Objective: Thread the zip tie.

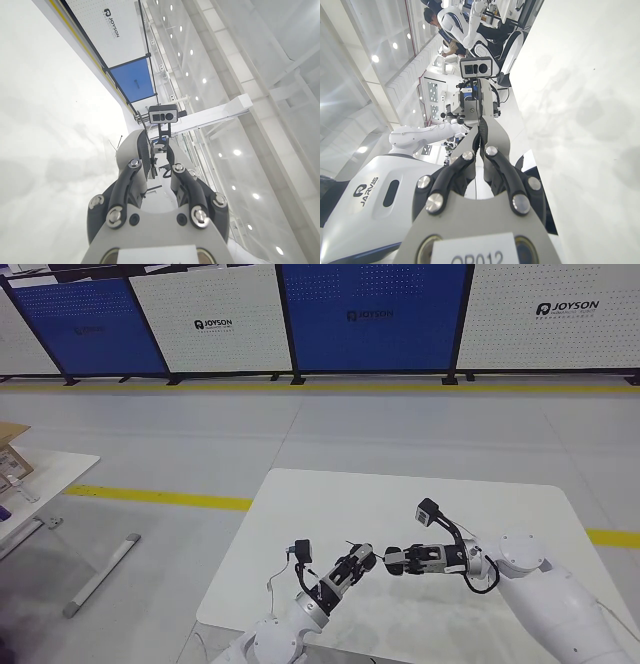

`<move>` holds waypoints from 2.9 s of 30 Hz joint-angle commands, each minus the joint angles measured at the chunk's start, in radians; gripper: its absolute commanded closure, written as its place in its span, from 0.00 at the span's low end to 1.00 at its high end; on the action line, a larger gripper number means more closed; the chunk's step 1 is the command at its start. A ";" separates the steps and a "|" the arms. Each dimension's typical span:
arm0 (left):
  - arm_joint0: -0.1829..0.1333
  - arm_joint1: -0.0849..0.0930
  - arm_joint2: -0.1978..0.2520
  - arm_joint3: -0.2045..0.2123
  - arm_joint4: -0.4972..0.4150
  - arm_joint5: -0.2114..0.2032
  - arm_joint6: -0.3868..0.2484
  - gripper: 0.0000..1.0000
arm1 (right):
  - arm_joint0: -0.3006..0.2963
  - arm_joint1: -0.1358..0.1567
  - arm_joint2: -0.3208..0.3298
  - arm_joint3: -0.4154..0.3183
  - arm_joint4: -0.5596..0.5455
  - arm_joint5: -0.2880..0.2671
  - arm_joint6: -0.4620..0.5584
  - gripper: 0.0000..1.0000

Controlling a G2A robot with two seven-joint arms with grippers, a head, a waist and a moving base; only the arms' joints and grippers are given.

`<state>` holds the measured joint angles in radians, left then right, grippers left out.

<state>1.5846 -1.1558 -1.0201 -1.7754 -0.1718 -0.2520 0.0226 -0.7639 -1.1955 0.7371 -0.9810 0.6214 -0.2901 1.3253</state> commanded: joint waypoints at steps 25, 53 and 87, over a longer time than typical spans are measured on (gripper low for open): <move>0.004 -0.011 0.000 0.015 0.043 0.000 -0.003 1.00 | -0.036 0.013 0.042 -0.053 -0.019 0.018 -0.038 0.00; -0.038 -0.026 0.016 0.062 0.168 0.071 0.092 1.00 | -0.198 0.103 0.276 -0.181 -0.071 -0.015 -0.046 0.00; 0.125 0.026 -0.300 -0.264 -0.277 0.030 -0.292 1.00 | -0.198 0.103 0.276 -0.181 -0.071 -0.015 -0.046 0.00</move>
<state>1.6883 -1.1328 -1.2978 -2.0000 -0.4060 -0.2243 -0.2508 -0.9623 -1.0925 1.0133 -1.1623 0.5508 -0.3052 1.2792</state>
